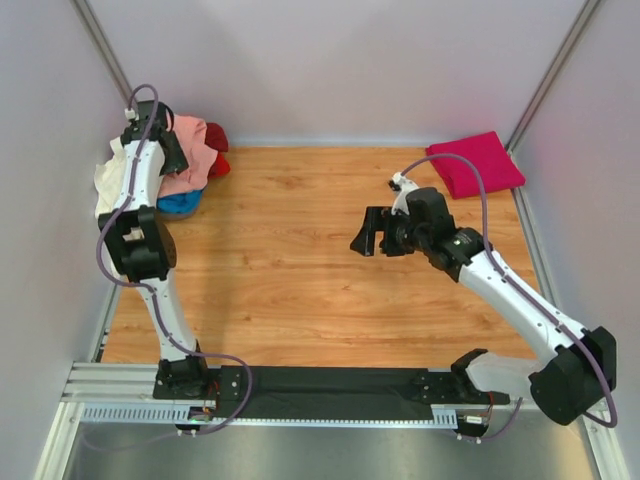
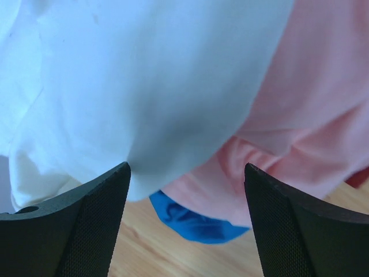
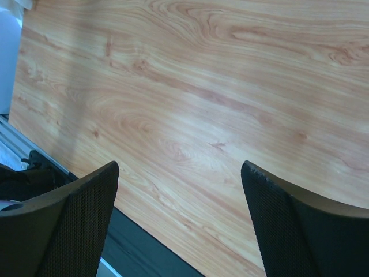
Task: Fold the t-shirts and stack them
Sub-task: Reset both grippers
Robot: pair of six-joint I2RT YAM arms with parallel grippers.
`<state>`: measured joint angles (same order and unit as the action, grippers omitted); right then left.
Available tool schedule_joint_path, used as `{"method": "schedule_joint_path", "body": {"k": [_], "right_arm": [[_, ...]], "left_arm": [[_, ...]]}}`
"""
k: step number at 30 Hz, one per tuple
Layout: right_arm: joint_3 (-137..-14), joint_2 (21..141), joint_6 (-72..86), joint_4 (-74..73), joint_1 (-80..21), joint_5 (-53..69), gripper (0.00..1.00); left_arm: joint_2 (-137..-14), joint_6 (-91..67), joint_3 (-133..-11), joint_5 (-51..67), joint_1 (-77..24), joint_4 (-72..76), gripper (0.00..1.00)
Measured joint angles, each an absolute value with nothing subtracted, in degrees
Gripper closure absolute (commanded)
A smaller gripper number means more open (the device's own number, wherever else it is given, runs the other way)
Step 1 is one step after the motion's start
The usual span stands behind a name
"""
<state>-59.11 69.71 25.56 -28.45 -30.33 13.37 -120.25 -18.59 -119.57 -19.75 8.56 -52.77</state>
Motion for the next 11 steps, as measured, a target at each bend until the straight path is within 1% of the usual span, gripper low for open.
{"method": "schedule_joint_path", "body": {"k": [5, 8, 10, 11], "right_arm": [[-58.0, 67.5, 25.0, -31.0, -30.3, 11.7, 0.10], [-58.0, 67.2, 25.0, -30.9, -30.3, 11.4, 0.15], [-57.9, 67.1, 25.0, -30.4, -30.3, 11.7, 0.15], [-57.9, 67.0, 25.0, -30.1, -30.3, 12.0, 0.13]], "left_arm": [[-122.2, -16.5, -117.1, -18.2, 10.1, -49.8, 0.16], [-121.0, -16.2, -114.2, -16.9, 10.1, -46.9, 0.16], [-120.0, -16.1, -112.4, -16.4, 10.1, -45.5, 0.16], [-119.7, -16.1, -111.9, -16.2, 10.1, -45.1, 0.16]]}}
